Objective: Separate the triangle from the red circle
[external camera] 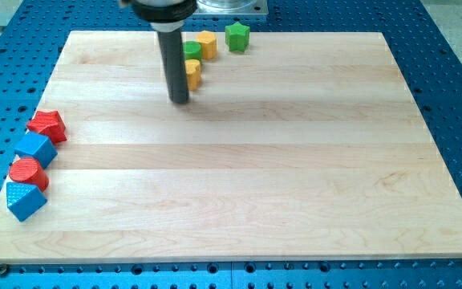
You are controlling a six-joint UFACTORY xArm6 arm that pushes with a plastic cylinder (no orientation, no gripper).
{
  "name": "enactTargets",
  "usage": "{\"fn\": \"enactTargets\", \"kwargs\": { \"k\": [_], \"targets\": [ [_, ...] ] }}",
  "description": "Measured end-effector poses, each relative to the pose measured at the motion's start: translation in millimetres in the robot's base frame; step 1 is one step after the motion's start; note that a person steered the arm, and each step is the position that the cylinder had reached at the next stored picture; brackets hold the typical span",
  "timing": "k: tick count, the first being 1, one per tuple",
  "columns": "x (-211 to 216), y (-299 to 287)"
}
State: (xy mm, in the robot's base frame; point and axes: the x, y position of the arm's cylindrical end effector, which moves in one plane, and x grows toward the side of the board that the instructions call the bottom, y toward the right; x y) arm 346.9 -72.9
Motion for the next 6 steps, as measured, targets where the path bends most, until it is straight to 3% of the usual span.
{"fn": "enactTargets", "kwargs": {
  "k": [1, 2, 3, 4, 5, 6],
  "targets": [
    [-17, 4],
    [78, -18],
    [212, -71],
    [259, -182],
    [263, -230],
    [242, -217]
  ]
}}
